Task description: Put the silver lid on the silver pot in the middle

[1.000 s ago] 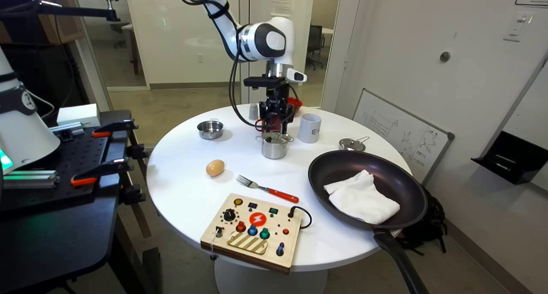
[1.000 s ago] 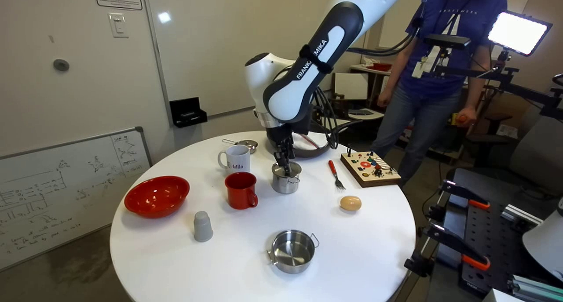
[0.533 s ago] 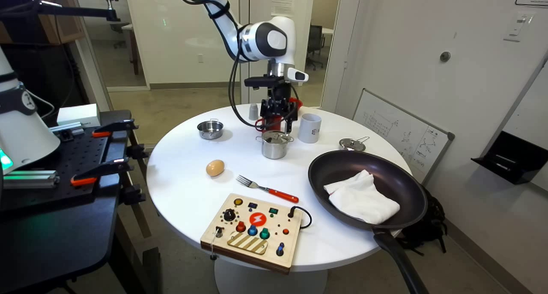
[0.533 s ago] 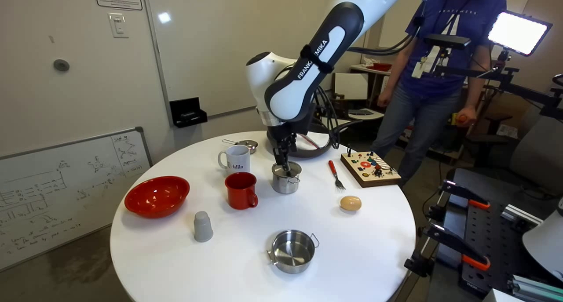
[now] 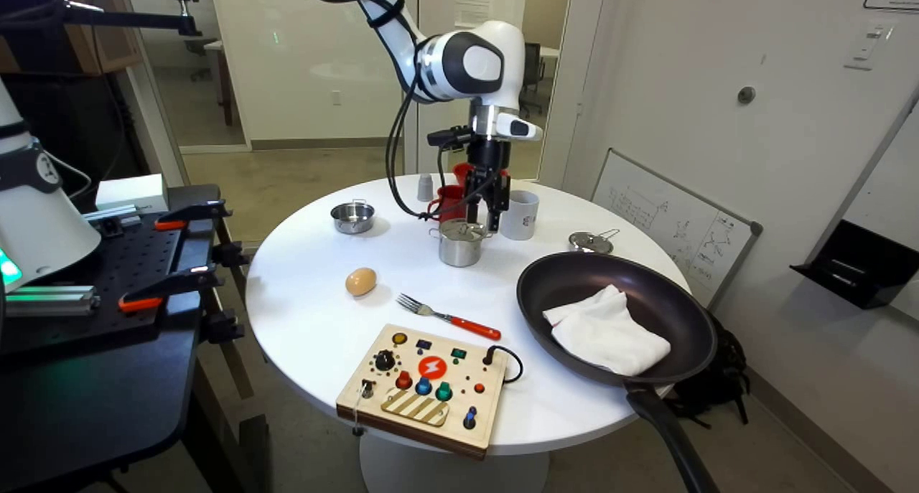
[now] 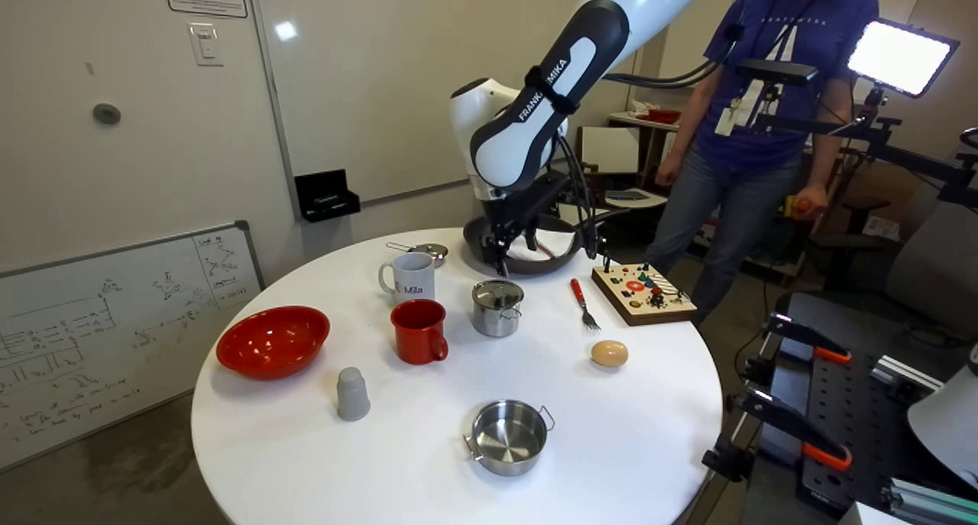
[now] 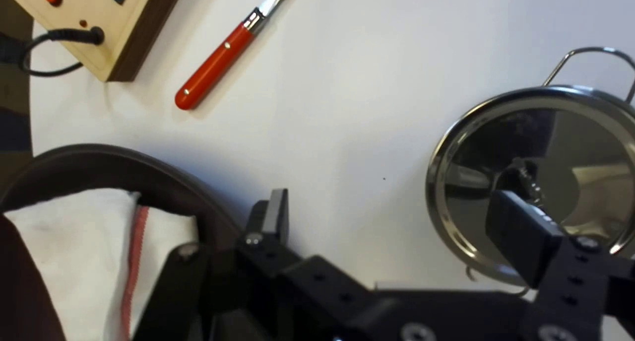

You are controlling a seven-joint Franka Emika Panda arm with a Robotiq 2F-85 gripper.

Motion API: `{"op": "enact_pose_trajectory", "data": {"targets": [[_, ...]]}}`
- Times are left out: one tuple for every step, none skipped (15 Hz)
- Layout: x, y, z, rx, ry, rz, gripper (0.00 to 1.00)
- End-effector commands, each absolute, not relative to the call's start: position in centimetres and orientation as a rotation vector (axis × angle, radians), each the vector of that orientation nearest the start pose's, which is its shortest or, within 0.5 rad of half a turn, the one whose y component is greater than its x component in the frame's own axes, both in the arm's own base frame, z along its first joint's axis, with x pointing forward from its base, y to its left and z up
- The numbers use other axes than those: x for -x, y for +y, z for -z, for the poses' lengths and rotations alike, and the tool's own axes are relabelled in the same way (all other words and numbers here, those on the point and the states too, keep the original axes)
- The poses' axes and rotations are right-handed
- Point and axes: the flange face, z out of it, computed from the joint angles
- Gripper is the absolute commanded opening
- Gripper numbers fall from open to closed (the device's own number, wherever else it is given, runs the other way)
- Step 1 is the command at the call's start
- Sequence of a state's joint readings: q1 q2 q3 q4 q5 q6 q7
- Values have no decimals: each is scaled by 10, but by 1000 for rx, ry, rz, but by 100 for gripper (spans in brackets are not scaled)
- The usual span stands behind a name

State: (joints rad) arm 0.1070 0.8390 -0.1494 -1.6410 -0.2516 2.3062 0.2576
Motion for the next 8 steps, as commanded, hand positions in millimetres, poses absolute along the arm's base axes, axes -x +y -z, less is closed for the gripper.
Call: {"op": "enact_pose_trajectory", "data": {"targets": [[-667,-56,-128,3364,457,-183,100],[-669,-61,-129,3333,536,-154,100],[-667,-68,-130,3312,619,-124,100],[-668,-72,-130,3288,699,-99,100],[-669,-76,-131,3258,777,-69,100],[-669,-74,-126,3313,634,-120,100],[-670,-77,-127,3298,685,-101,100],[-670,-78,-127,3289,712,-91,100]]}}
